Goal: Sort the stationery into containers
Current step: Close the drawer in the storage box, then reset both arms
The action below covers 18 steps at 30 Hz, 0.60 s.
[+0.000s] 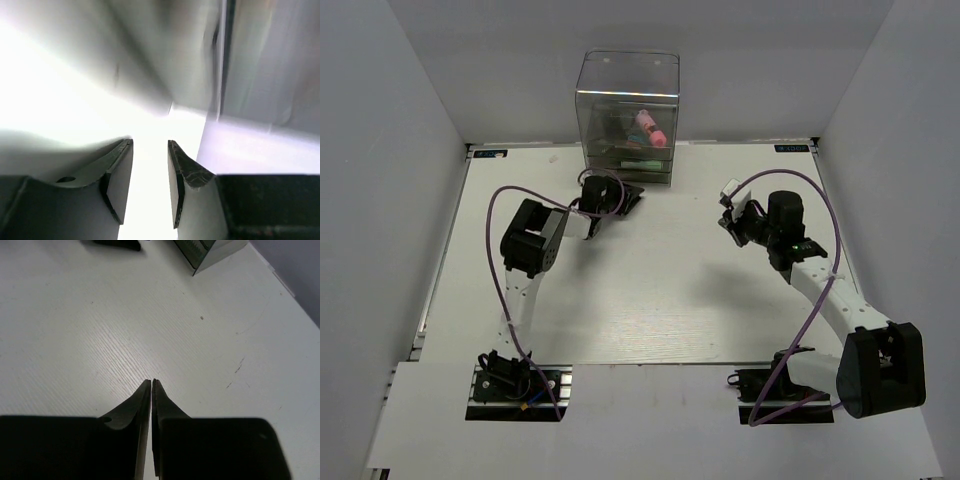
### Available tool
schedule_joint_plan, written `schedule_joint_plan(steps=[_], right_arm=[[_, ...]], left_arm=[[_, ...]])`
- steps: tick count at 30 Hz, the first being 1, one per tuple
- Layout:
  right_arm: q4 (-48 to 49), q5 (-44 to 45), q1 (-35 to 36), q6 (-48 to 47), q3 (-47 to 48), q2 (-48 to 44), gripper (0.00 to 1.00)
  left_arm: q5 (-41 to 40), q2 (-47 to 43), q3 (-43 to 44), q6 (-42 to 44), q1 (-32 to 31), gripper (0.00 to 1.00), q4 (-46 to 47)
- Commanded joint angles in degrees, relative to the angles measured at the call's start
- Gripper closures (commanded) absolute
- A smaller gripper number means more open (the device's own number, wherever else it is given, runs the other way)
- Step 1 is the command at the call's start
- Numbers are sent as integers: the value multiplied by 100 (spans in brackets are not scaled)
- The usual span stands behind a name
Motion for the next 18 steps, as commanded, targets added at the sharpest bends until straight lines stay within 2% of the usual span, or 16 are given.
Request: schedule_joint_plan(steps=[1,2,4,5,6,7,8,12,14,15,16,17,18], right_arm=[[11,-177,-56,-35,-36,-35,89],[-6,-185,-65,-43,-53,-53,80],[-32,-194,-126,-43,-62,-140,56],[-41,-177,-135,-35,-62,-167,29],[-24,-133,-170,-43,-167,-202,17],[-6,-115,-179,-35,-220,-228,10],[20,-107,-188,-35,-264,-385,10],[169,78,-249,272,-571,-746,10],[170,253,-275,413,-668,-852,10],[65,315,-276,562,-660,-1018,10],[-14,463,-258,598,-651,-1063,10],[-163,500,-258,668,-642,-1159,10],[-234,543,-258,895,-625,-1256,10]], left_arm=[[648,-817,-1110,548,-26,55,47],[735,-1158,-1324,679,-26,55,47],[1121,-1494,-1798,873,26,53,126],[1262,-1670,-1905,1004,27,52,-4],[1507,-2081,-1976,1388,27,49,-345],[1579,-2311,-2089,1627,27,46,-566],[1632,-2566,-2091,1899,79,38,-829],[1230,-3998,-2152,3647,80,23,-2366],[1062,-4613,-2362,4519,80,20,-2920],[1061,-5234,-2424,4791,80,15,-3071],[983,-5536,-2477,5490,80,10,-3264],[704,-5835,-2477,5854,1,5,-3675],[597,-6142,-2573,6136,1,0,-3679]])
